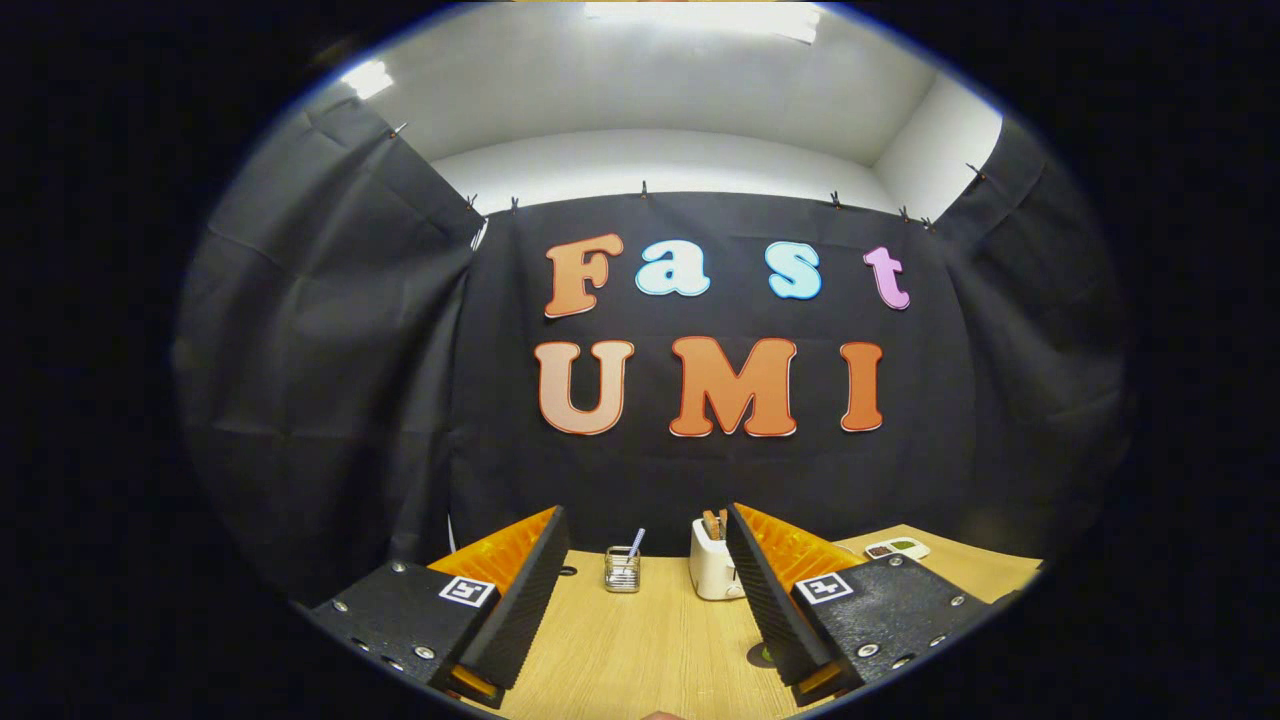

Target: Take the bottle from table, then pour the juice into the cup, finally place the bottle on the coaster

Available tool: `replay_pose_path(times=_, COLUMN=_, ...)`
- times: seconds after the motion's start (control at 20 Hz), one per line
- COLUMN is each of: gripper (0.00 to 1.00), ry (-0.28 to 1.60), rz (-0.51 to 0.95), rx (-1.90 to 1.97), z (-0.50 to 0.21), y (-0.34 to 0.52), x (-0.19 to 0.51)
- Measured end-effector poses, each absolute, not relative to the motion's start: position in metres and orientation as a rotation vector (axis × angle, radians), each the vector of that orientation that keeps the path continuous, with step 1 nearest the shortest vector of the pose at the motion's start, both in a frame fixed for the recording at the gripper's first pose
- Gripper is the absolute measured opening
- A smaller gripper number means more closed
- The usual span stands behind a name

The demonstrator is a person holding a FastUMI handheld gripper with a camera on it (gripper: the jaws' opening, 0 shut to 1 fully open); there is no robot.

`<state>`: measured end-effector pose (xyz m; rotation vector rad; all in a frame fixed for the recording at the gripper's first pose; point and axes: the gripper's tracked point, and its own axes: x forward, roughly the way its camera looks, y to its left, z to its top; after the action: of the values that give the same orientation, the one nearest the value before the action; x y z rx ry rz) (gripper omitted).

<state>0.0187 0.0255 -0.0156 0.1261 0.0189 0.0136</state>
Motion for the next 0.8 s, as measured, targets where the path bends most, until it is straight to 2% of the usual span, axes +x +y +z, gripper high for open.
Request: replay_pose_path(times=0.8, gripper=0.93, ry=-0.003, rz=-0.009, rx=0.16, z=-0.005, y=0.0, x=0.013)
